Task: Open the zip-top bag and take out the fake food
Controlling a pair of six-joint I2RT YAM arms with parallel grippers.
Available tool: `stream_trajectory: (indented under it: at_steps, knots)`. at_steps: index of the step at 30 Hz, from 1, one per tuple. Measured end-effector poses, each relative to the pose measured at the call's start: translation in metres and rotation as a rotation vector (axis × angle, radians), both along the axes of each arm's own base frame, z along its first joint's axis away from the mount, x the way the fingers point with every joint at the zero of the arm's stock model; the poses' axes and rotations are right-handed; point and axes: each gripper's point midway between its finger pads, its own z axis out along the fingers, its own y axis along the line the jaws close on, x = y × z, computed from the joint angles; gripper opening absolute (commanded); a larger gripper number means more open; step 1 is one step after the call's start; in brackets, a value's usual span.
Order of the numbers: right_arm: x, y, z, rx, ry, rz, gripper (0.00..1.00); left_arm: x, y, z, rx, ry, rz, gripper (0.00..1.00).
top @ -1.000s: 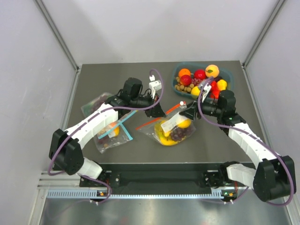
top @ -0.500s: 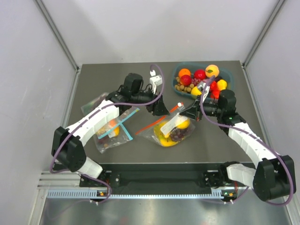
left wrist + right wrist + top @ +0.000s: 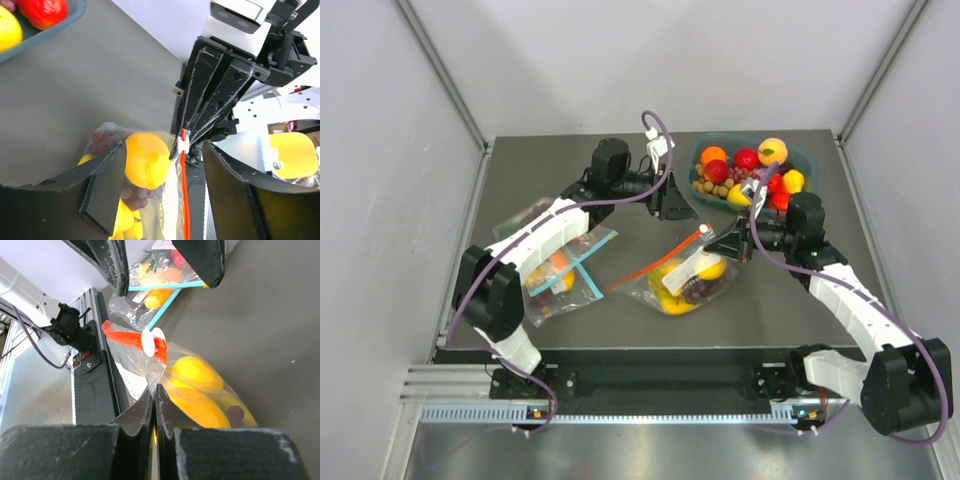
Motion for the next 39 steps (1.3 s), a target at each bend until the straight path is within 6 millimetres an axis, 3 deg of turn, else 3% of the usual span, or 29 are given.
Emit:
stream_trajectory:
  at_steps: [15, 28, 32, 35, 36, 38, 39]
  knots:
    - [-0.002, -0.001, -0.001, -0.003, 0.013, -0.001, 0.00, -0.032, -0.022, 0.005, -0.015, -0.016, -0.114, 0.64]
    - [-0.003, -0.001, -0.001, -0.008, 0.023, 0.000, 0.00, -0.034, -0.028, -0.018, 0.065, -0.003, -0.107, 0.53]
    - [-0.003, -0.001, -0.002, -0.008, 0.022, 0.001, 0.00, -0.035, -0.029, -0.027, 0.101, 0.003, -0.103, 0.45]
    - [-0.004, -0.001, -0.002, -0.008, 0.023, 0.004, 0.00, -0.035, -0.029, -0.030, 0.112, -0.007, -0.098, 0.29]
    - [-0.004, -0.001, -0.002, -0.008, 0.023, 0.004, 0.01, -0.035, -0.029, -0.030, 0.115, -0.008, -0.097, 0.18]
    - [-0.004, -0.001, -0.002, -0.008, 0.026, 0.005, 0.08, -0.036, -0.029, -0.031, 0.118, -0.006, -0.098, 0.08]
    - [-0.004, -0.001, -0.002, -0.009, 0.029, 0.006, 0.22, -0.036, -0.029, -0.032, 0.119, -0.006, -0.100, 0.01]
